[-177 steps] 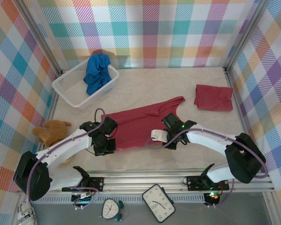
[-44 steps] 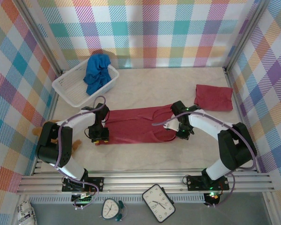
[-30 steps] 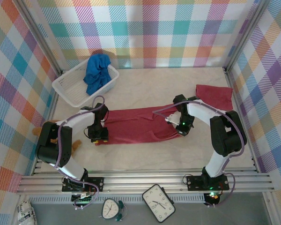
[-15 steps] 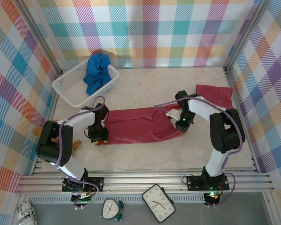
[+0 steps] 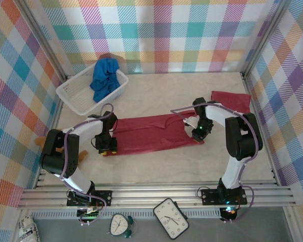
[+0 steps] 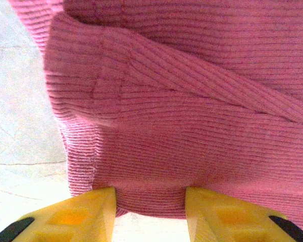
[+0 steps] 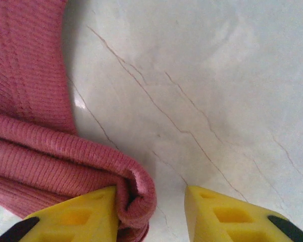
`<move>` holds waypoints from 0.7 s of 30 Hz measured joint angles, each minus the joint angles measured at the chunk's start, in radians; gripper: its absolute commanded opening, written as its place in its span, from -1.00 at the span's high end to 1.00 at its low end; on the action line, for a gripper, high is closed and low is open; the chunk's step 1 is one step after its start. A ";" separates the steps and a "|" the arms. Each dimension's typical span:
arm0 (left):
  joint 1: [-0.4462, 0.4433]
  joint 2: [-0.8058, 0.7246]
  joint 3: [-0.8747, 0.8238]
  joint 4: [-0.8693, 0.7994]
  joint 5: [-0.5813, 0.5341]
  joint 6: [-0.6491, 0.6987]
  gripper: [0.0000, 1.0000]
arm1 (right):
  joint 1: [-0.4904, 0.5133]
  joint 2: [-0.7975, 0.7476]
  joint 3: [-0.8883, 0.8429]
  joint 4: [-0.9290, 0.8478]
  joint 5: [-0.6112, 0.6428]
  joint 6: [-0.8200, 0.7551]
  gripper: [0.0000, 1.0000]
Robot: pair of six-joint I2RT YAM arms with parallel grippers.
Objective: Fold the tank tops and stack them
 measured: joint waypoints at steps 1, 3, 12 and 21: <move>0.000 0.000 0.005 -0.005 0.008 0.001 0.17 | -0.001 -0.010 -0.007 0.004 0.003 0.008 0.10; 0.000 -0.002 0.024 -0.022 0.023 0.002 0.13 | -0.001 -0.038 -0.017 0.010 0.012 0.018 0.04; 0.022 -0.026 0.202 -0.084 0.010 0.035 -0.03 | 0.014 -0.282 -0.037 0.077 0.001 0.090 -0.31; 0.130 0.168 0.407 -0.063 -0.032 0.084 -0.05 | 0.234 -0.409 -0.158 0.315 -0.180 0.306 -0.44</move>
